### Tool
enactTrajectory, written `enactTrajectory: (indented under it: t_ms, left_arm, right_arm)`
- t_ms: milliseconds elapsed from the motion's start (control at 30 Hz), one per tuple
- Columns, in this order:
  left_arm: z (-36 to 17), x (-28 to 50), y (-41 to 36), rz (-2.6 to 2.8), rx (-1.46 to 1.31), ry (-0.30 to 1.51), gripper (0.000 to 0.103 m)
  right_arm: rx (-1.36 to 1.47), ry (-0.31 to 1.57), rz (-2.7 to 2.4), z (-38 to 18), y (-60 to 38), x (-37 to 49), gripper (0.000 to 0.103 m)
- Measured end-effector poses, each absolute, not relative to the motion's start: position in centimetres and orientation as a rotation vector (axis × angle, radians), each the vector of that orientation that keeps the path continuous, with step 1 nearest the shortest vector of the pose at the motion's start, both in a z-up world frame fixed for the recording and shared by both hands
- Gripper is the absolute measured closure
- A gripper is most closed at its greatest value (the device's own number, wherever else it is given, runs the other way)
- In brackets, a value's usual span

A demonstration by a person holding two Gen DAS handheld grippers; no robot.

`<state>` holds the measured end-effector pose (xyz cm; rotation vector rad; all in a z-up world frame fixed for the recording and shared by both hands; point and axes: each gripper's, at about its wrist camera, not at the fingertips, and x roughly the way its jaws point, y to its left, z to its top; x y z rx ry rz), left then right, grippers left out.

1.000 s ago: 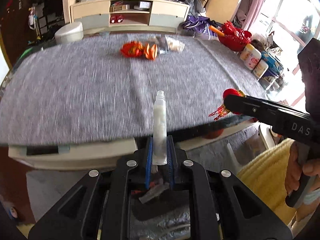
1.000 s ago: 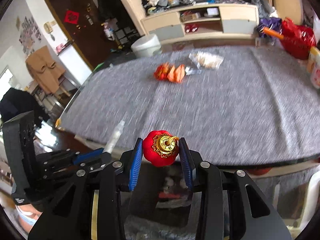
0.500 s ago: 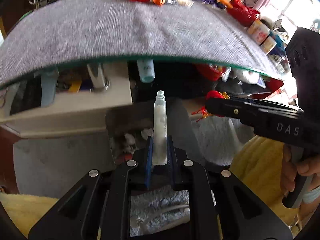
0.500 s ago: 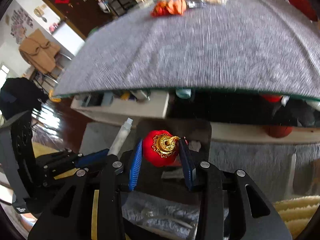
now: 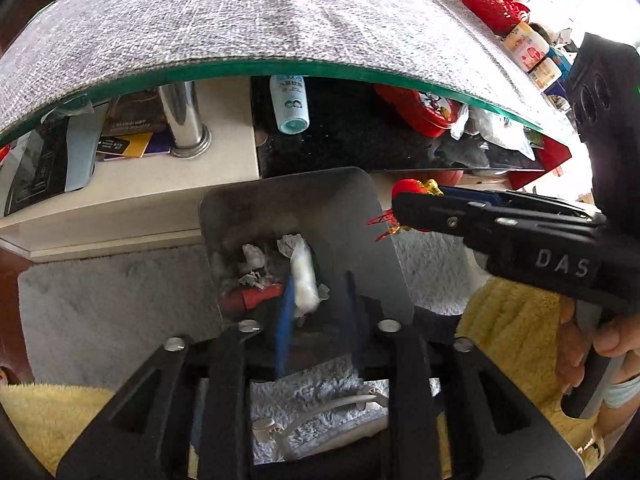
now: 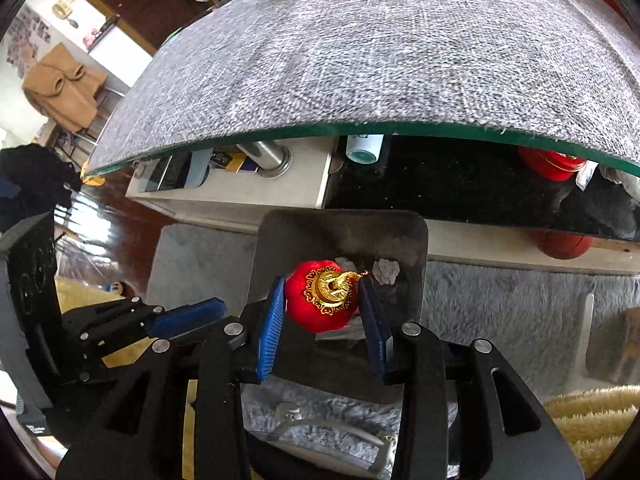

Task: Collect trash
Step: 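Open both tools over the bin to drop the items, then raise them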

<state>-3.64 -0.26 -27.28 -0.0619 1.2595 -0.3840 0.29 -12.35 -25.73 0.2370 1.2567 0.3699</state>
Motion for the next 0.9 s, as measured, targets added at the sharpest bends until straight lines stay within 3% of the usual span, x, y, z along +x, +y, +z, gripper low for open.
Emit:
enactTrajectory:
  t_ms: [67, 233, 467, 700, 900]
  left_arm:
    - [-27.3, -3.6, 0.0, -0.369, -0.060, 1.259, 0.068]
    - [-27.2, -3.5, 0.5, -0.339, -0.057, 1.252, 0.058]
    - [-26.2, -3.3, 0.6, -0.351, -0.063, 1.234, 0.029]
    - [-22.7, -2.7, 0.3, -0.385, -0.065, 1.177, 0.017]
    - [-18.2, -0.4, 1.4, -0.346, -0.039, 1.096, 0.015]
  right_arm:
    - [0.253, 1.246, 0.361, -25.5, -12.8, 0.4, 0.044]
    - [0.280, 1.235, 0.337, -25.3, -13.8, 0.4, 0.039]
    - [0.334, 1.198, 0.299, -24.5, -15.5, 0.5, 0.011]
    - [0.371, 1.137, 0.284, -21.8, -17.0, 1.5, 0.008]
    - [0.338, 1.055, 0.263, -16.9, -18.4, 3.6, 0.008]
